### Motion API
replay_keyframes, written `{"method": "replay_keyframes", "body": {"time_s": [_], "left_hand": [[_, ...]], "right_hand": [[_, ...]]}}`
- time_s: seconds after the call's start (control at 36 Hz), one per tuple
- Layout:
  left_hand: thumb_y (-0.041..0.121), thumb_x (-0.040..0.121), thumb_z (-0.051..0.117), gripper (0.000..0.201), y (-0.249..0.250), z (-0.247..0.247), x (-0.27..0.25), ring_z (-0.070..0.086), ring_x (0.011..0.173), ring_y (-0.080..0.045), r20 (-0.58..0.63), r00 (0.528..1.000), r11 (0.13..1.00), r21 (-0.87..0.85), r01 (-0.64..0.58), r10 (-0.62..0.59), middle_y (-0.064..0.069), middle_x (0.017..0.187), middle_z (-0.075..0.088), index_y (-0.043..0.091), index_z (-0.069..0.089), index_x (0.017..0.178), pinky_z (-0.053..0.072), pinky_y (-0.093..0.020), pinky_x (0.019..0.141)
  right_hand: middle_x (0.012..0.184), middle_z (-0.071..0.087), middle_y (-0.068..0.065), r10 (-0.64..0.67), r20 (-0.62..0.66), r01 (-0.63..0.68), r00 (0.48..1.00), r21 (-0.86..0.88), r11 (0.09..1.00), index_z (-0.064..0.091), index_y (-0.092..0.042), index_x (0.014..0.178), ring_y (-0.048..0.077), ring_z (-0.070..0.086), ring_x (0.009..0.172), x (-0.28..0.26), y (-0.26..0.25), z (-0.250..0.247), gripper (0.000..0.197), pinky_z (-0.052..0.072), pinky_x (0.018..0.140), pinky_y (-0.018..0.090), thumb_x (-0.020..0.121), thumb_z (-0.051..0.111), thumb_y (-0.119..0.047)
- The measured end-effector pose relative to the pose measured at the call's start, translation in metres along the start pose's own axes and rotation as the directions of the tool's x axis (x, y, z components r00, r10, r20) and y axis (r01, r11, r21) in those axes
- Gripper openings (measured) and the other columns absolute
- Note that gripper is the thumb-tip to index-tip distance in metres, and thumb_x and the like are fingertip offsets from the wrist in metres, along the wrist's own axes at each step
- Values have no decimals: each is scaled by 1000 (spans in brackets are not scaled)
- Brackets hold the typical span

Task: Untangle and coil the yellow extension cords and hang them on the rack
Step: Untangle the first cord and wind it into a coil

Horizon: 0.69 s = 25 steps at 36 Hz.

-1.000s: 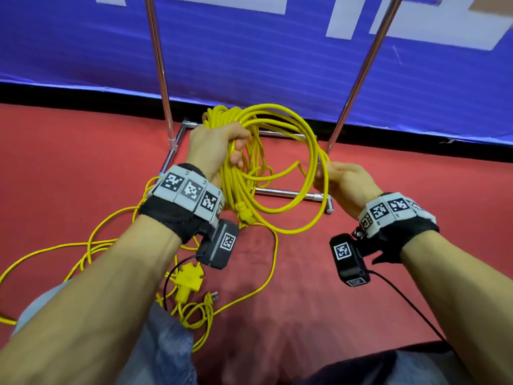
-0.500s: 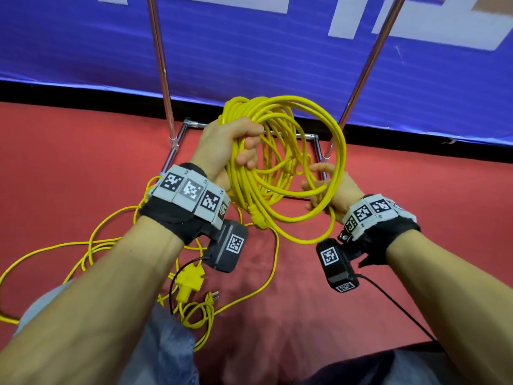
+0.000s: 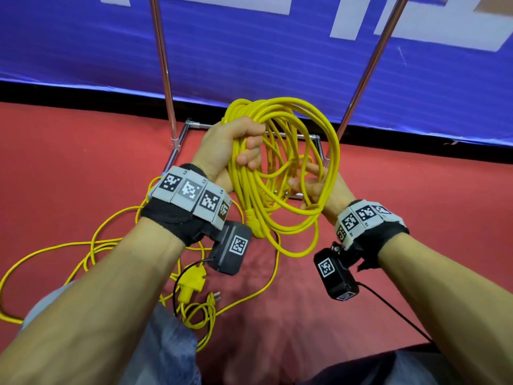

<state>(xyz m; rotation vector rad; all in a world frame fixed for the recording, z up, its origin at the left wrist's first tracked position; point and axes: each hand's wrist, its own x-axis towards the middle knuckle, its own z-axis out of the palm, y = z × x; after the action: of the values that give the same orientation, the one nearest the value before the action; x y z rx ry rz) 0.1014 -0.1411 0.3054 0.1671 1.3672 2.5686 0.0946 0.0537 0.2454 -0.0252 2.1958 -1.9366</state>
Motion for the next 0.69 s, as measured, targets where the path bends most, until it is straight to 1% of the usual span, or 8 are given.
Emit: {"method": "replay_keyframes", "body": {"time_s": [0.08, 0.14, 0.22, 0.28, 0.39, 0.53, 0.61, 0.69], "left_hand": [[1, 89, 44, 18, 1, -2, 0, 32, 28, -5, -18, 1000, 1000, -7, 5, -5, 4, 43, 40, 10, 43, 74, 32, -20, 34], [0, 88, 45, 20, 2, -4, 2, 32, 28, -6, -63, 998, 999, 31, -10, 12, 2, 44, 39, 9, 43, 70, 32, -20, 35], [-3, 83, 52, 21, 1, -6, 5, 31, 30, -11, -173, 982, 987, 156, -51, 78, -3, 46, 39, 4, 47, 65, 32, -21, 37], [-3, 79, 57, 21, 0, -8, 7, 31, 30, -14, -245, 959, 957, 280, -68, 140, -4, 46, 40, 4, 50, 60, 32, -21, 38], [1, 70, 62, 14, -1, -13, 10, 33, 29, -17, -260, 941, 865, 497, -62, 217, -8, 44, 43, 0, 53, 59, 34, -23, 37], [8, 58, 62, 19, 3, -21, 10, 39, 28, -22, -189, 939, 630, 776, -36, 286, -13, 40, 45, -3, 50, 49, 34, -27, 41], [20, 57, 61, 34, 4, -27, 12, 40, 37, -23, -165, 930, 505, 863, -25, 328, -20, 46, 49, -13, 50, 59, 37, -36, 43], [16, 59, 63, 28, 4, -29, 13, 42, 31, -22, -211, 918, 521, 853, 6, 336, -15, 43, 50, -9, 52, 54, 36, -27, 40]], "right_hand": [[72, 70, 6, -29, -49, 20, 998, -178, 984, 75, -18, 84, 11, 60, 49, 5, 3, -4, 5, 51, 54, 30, 81, 77, -15], [64, 62, 6, 0, -76, -18, 997, -232, 972, 75, -15, 71, 19, 52, 52, 5, 4, -6, 11, 47, 59, 35, 76, 80, -23], [55, 50, 9, 44, -132, -67, 990, -183, 981, 65, -8, 58, 19, 44, 47, 4, 2, -11, 22, 42, 49, 23, 77, 75, -13], [49, 47, 5, 54, -199, -79, 979, -121, 989, 59, -2, 61, 9, 41, 36, 4, 0, -11, 21, 34, 38, 17, 82, 61, -3], [43, 40, 2, 175, -184, -111, 967, 314, 943, 47, -12, 52, 14, 39, 35, 3, 2, -11, 36, 34, 51, 29, 88, 45, -6], [40, 18, -7, 196, 83, -208, 977, 556, 804, 37, -17, 60, 13, 8, 46, -4, -9, -26, 16, 17, 46, 22, 63, 52, -22], [45, 19, -6, 185, 157, -241, 970, 542, 805, 43, -17, 62, 14, 12, 51, -5, -16, -32, 35, 13, 51, 27, 64, 67, -42], [62, 36, -1, 181, 144, -224, 973, 398, 889, 45, -18, 70, 11, 28, 51, -4, -19, -27, 39, 24, 45, 21, 71, 70, -49]]}}
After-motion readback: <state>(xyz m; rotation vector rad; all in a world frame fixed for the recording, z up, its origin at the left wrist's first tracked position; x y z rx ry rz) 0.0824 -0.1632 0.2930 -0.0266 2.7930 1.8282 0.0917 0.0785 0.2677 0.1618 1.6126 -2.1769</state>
